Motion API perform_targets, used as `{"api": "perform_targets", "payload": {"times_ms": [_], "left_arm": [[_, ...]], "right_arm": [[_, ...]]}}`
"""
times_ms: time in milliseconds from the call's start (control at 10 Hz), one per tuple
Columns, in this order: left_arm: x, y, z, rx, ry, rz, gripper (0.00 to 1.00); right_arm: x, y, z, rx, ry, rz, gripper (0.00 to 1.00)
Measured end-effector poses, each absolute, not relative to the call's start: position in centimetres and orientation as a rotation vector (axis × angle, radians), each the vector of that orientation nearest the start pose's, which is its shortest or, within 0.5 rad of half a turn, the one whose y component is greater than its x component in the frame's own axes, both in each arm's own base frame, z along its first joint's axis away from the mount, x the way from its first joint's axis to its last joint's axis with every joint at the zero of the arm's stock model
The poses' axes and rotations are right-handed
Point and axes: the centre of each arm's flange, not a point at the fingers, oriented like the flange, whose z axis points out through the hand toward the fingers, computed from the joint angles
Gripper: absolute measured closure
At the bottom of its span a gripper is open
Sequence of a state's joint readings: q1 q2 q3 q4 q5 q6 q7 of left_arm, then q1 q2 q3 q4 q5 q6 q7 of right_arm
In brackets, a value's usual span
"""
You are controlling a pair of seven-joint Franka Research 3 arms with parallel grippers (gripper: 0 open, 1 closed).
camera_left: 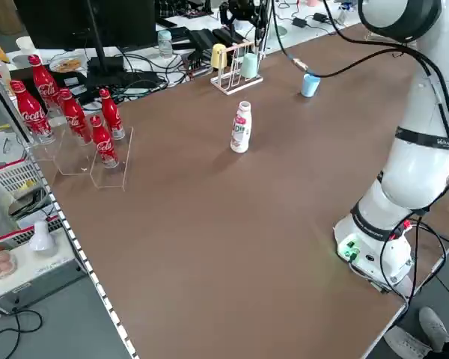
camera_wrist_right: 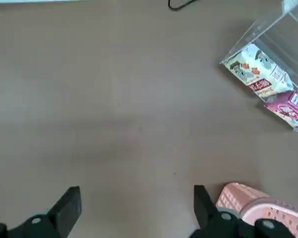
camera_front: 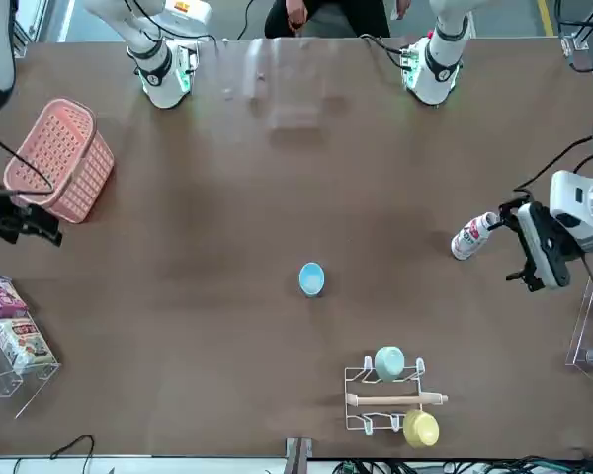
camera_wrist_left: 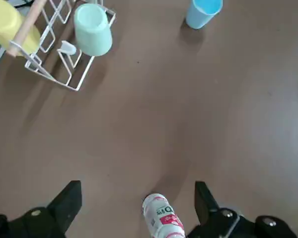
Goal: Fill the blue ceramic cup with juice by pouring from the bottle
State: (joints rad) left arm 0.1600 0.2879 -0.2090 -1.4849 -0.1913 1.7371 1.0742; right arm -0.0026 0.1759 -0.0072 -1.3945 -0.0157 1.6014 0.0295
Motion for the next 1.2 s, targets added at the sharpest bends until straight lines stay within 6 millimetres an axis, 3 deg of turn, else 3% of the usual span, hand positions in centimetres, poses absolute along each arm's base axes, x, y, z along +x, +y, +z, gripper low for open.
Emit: {"api": "perform_targets", "payload": {"times_ms": [200,500,700,900,1000,1200], "left_arm": [[63.8,-4.3,52.5,-3.048,1.309,-0.091,0.00],[63.4,-4.0,53.5,-3.139,0.888,-0.055,0.00],[63.1,-3.8,54.3,-3.184,0.562,-0.049,0.00],[62.8,-3.8,55.2,-3.231,0.064,-0.053,0.00],[62.4,-4.0,56.0,-3.229,-0.036,-0.067,0.00],[61.7,-3.7,57.5,-3.209,-0.046,-0.112,0.00]], "right_arm": [[59.6,-0.6,62.0,-3.159,0.025,-0.043,0.00],[58.0,-2.0,63.3,-3.162,0.057,-0.049,0.00],[57.3,-1.8,64.0,-3.161,0.052,-0.044,0.00],[56.9,-1.4,64.2,-3.160,0.041,-0.044,0.00],[56.8,-1.2,64.0,-3.160,0.036,-0.039,0.00],[56.8,-0.9,63.6,-3.159,0.026,-0.035,0.00]]}}
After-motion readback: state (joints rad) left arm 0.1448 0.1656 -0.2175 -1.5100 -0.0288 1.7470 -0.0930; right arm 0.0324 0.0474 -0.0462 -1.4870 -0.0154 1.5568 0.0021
